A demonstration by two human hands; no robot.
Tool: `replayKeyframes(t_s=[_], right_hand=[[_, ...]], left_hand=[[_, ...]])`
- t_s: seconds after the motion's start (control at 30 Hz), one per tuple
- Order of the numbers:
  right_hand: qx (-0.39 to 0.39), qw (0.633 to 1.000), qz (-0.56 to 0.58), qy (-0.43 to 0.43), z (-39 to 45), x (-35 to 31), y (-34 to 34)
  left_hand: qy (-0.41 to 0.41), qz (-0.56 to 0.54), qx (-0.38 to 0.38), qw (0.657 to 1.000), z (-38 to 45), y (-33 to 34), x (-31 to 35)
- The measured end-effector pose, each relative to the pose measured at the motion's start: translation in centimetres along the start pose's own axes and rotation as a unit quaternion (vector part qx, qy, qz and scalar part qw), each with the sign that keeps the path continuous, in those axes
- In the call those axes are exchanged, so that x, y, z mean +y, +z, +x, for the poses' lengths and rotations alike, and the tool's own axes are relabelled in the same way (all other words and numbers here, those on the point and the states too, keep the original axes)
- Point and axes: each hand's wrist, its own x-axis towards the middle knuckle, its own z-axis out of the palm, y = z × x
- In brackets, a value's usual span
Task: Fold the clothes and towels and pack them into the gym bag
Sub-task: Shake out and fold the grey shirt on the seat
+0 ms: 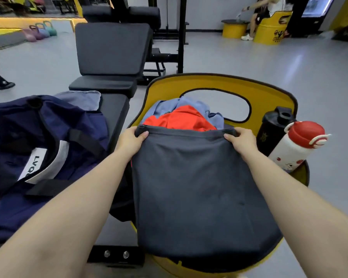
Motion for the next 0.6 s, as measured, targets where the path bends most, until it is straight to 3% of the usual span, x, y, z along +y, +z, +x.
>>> replayKeyframes(t_s=[0.17, 0.33, 0.6], right_hand=[[0.012, 0.999, 0.045, 0.028, -1.6, 1.9, 1.5], [0.067, 0.997, 0.018, -0.039, -7.2, 3.2, 2.4], [-0.097, 0.966, -0.131, -0.199, -17.6, 5.7, 5.9]], left_hand=[[-0.068, -0.079, 0.036, 0.994, -1.8, 0.4, -2.5], [-0.076, -0.123, 0.140, 0.980, -7.8, -0.4, -4.0], [-0.117, -0.070, -0.032, 0.990, -16.7, 0.6, -9.7]])
